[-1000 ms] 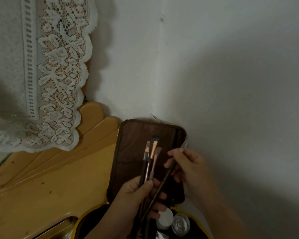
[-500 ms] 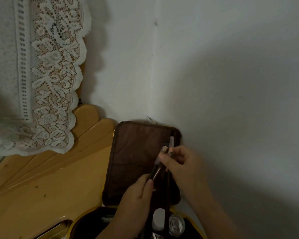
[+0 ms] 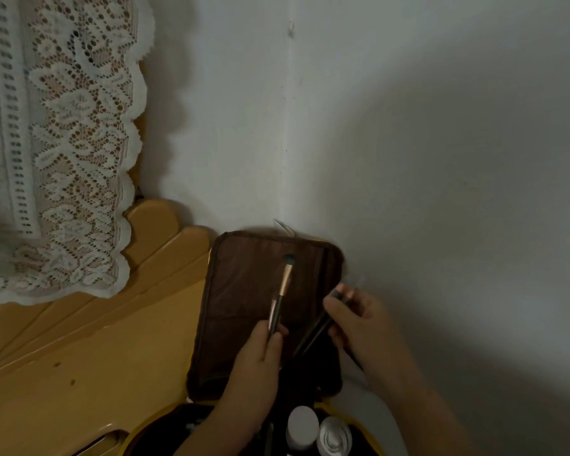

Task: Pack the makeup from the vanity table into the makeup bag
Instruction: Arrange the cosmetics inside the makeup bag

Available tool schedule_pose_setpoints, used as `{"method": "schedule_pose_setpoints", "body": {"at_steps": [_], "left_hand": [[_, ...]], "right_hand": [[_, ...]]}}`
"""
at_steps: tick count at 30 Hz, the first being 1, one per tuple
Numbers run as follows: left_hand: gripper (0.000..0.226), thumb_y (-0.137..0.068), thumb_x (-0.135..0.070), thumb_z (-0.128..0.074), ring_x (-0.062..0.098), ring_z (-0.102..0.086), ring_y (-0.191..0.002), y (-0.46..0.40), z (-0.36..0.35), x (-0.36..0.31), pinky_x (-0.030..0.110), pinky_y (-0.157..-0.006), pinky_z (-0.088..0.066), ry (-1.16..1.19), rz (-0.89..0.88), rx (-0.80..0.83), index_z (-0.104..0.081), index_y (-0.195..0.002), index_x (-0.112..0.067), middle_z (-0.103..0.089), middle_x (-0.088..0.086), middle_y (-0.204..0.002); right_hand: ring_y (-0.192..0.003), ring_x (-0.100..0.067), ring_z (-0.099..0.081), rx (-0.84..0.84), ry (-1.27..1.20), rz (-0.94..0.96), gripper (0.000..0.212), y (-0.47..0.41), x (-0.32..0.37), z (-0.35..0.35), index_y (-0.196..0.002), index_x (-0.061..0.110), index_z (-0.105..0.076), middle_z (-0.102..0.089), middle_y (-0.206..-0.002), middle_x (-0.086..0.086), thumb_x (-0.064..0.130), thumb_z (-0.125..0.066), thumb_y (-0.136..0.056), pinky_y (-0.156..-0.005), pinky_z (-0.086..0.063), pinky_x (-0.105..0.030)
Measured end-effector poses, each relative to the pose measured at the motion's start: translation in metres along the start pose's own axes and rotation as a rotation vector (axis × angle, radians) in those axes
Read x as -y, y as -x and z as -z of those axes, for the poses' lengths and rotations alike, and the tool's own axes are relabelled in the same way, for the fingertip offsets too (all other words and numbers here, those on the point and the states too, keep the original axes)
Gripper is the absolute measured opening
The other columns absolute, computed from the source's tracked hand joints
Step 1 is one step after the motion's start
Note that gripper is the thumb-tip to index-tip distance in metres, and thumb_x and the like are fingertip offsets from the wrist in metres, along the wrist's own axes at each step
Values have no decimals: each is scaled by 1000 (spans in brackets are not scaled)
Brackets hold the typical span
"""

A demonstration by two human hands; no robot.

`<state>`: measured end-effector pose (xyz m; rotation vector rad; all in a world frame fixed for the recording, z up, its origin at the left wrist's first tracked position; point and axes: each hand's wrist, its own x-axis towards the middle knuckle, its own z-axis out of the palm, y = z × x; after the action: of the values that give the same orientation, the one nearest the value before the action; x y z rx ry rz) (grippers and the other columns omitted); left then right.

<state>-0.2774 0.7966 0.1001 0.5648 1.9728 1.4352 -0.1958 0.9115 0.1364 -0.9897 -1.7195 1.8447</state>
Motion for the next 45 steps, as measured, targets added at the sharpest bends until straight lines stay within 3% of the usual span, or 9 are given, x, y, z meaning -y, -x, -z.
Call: {"method": "schedule_pose_setpoints", "body": {"at_steps": [3,6,9,14,21,26,33,38,45], "left_hand": [[24,-99,-12,-34,4,-32,-42,-15,12,4,17,-43,-28,129,101,29,-56,-90,-16,-38,-8,-49],[22,-98,-10,-36,6,-29,-42,-25,25,9,17,-39,-25,255,172,34,-58,-93,-9,-37,-5,-48],[23,-98,-9,-37,9,-31,-41,-31,30,15,17,-37,-25,325,203,19,-60,-95,-7,-38,1,-53],[23,-97,-7,-38,8,-33,-38,-34,29,22,16,-36,-26,341,236,16,-61,-93,-8,-43,-1,-48],[21,-97,-8,-40,5,-27,-34,-35,31,22,13,-34,-21,311,236,-31,-60,-90,-10,-38,-1,-49],[12,-89,-13,-57,9,-46,-56,-44,13,15,15,-49,-38,-88,-23,-76,-59,-79,-19,-52,1,-63],[9,-88,-15,-59,4,-53,-60,-91,-25,-4,7,-52,-38,-407,-304,-141,-60,-80,-13,-57,-5,-67],[23,-91,-18,-53,22,-64,-92,-125,-31,-11,23,-73,-46,-723,-401,70,-65,-111,-16,-69,7,-100],[25,-90,-14,-49,29,-61,-99,-146,-26,-16,36,-82,-51,-1017,-432,331,-60,-113,-15,-66,11,-108]], "right_hand": [[-45,-6,-53,-149,-51,54,17,-9,1,26,-74,14,-56,-55,-54,1,11,-54,-91,-49,-47,-22],[-51,-14,-60,-390,2,206,17,-14,0,48,-74,17,-54,-61,-55,-1,9,-56,-90,-63,-54,-34],[-51,-11,-62,-559,33,335,18,-17,-9,47,-85,22,-53,-58,-67,2,5,-57,-89,-57,-54,-24],[-64,-30,-64,-596,167,414,32,-27,-33,33,-80,32,-45,-57,-69,-2,4,-58,-88,-59,-53,-35],[-57,-30,-61,-647,59,424,40,-35,-40,28,-85,33,-42,-54,-69,0,-5,-55,-87,-54,-51,-30],[-45,-17,-57,-638,-69,419,42,-29,-42,26,-87,31,-39,-51,-73,-14,-10,-50,-88,-46,-50,-19],[-38,-13,-54,-636,-168,393,42,-23,-45,26,-84,29,-37,-48,-67,-12,-11,-48,-88,-41,-49,-19],[-40,-14,-53,-652,-143,412,44,-18,-45,31,-82,33,-39,-50,-68,-18,-9,-50,-88,-42,-48,-19],[-39,-13,-51,-599,-156,318,25,-15,-45,37,-73,11,-45,-50,-48,-10,-7,-55,-86,-41,-46,-20]]}}
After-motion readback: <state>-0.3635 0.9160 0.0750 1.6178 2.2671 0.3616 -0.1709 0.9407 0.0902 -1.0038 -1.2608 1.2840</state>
